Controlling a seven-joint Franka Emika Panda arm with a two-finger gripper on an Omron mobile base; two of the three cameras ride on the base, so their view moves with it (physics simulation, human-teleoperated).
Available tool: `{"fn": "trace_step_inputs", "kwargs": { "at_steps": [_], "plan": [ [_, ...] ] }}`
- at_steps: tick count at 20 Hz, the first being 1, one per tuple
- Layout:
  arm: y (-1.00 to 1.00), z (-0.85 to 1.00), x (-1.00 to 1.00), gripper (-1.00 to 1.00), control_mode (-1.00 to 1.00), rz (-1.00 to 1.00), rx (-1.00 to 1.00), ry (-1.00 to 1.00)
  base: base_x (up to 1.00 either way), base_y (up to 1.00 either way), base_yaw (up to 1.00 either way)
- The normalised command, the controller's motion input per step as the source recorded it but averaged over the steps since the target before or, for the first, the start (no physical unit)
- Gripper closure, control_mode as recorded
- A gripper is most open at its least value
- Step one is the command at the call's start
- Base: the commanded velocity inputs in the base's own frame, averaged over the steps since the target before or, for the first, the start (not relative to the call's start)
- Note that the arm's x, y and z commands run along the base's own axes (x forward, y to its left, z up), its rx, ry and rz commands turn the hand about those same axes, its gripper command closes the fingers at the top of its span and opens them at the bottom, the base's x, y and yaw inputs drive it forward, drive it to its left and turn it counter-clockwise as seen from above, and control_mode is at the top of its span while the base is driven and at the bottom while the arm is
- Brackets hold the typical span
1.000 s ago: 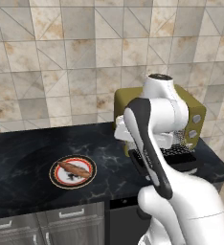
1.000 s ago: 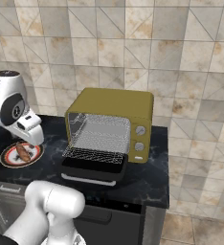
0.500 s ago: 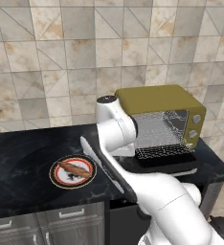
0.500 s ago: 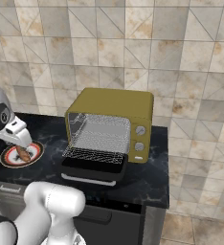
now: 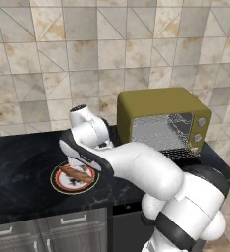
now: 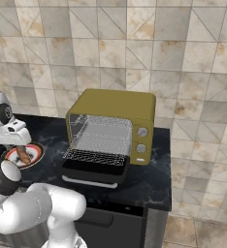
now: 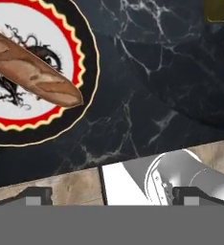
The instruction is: Pull the toaster oven rack outwards. Pick up the baguette from the plate and place it on the toaster oven rack. Close the toaster oven door fully and set the temperature to the lowest setting.
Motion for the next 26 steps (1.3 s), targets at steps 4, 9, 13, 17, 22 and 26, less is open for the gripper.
{"fn": "trace_step_inputs", "kwargs": {
  "at_steps": [4,9,13,17,22,26],
  "plan": [
    [0.50,-0.49,0.37,-1.00,-1.00,0.04,-0.10,0.19,0.00,0.00,0.00],
    [0.39,-0.49,0.30,-1.00,-1.00,0.00,-0.07,0.13,0.00,0.00,0.00],
    [0.26,-0.46,0.31,-1.00,-1.00,0.00,-0.06,0.12,0.00,0.00,0.00],
    [0.15,-0.32,0.29,-1.00,-1.00,0.00,-0.04,0.08,0.00,0.00,0.00],
    [0.14,-0.22,0.22,-1.00,-1.00,0.00,-0.04,0.03,0.00,0.00,0.00],
    [0.02,-0.09,0.14,-1.00,-1.00,0.00,-0.03,0.00,0.00,0.00,0.00]
  ]
}}
